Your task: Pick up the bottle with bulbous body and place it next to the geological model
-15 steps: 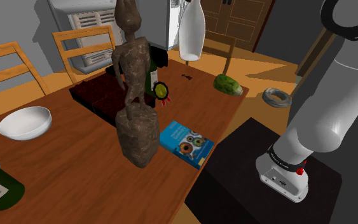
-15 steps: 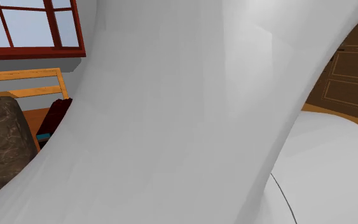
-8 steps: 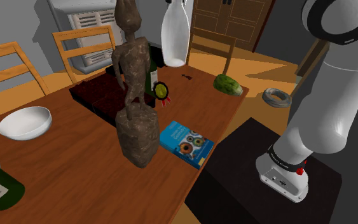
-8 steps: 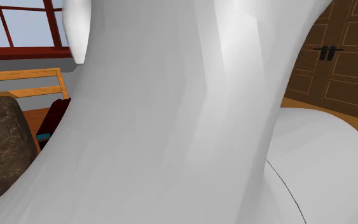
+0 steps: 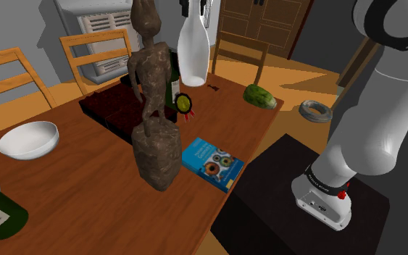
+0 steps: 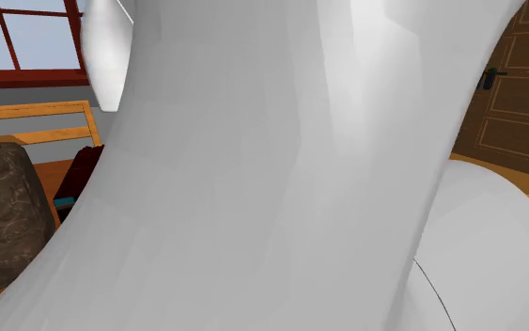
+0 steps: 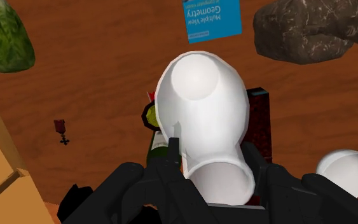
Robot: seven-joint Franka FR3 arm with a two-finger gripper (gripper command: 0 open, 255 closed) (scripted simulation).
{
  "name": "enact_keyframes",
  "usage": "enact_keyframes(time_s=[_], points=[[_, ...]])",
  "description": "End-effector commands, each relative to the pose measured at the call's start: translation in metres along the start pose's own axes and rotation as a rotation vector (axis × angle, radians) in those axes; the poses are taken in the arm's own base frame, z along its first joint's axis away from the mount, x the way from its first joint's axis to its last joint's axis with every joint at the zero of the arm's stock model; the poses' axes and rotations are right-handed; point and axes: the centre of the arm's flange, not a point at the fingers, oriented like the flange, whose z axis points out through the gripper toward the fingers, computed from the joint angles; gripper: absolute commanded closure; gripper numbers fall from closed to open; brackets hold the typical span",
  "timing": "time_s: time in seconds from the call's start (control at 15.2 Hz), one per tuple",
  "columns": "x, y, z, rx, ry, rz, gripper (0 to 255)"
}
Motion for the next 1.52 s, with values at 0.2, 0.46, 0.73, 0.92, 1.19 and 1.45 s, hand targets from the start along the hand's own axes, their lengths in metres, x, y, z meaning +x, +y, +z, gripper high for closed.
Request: enact_keyframes(time_s=[0.2,0.46,0.73,0.92,1.19,1.45], points=[[-0.001,-0.001,0.027,0.0,0.001,0.0,255],[-0.002,-0.001,0.048,0.0,0.001,0.0,255],[-0.003,-0.001,0.069,0.0,0.001,0.0,255],[-0.004,-0.002,0.085,0.0,0.001,0.0,255],[-0.005,-0.002,0.106,0.0,0.001,0.0,255],[-0.006,-0.002,0.127,0.0,0.001,0.0,255]])
